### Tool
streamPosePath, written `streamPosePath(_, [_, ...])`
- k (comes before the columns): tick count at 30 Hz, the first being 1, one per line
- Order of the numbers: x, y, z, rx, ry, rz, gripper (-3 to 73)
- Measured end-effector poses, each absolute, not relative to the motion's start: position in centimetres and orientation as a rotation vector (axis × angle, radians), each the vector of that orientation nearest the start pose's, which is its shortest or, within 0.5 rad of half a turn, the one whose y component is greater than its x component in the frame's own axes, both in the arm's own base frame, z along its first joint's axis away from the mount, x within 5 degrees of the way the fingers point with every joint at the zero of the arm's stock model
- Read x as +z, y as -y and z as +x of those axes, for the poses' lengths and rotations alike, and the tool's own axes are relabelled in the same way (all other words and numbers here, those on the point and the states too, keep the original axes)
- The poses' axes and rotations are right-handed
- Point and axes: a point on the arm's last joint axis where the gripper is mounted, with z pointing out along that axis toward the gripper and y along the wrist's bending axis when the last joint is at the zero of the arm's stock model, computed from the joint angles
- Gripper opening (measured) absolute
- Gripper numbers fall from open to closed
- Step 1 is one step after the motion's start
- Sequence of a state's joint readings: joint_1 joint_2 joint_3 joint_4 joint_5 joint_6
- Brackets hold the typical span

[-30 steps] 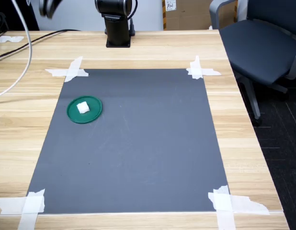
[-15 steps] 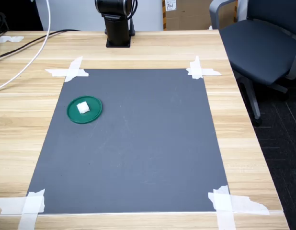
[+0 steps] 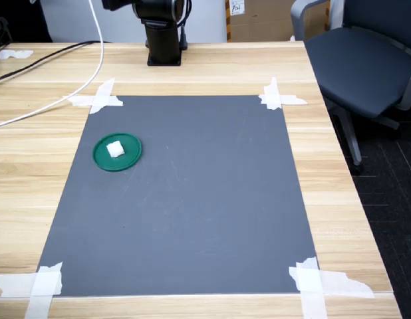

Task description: Grasp a white terminal and put it in the green lid.

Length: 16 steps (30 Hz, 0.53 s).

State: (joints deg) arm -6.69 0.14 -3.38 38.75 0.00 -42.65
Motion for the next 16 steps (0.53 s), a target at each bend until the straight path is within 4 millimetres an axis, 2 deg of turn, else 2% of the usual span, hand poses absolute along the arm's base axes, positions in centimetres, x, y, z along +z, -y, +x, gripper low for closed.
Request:
streamPosePath(10, [22.7,0.4,5.3,-0.116,-1.438,0.004,-2.7])
streamPosePath(16, [21.3,0.4,5.5,-0.113,-1.48,0.005,-2.7])
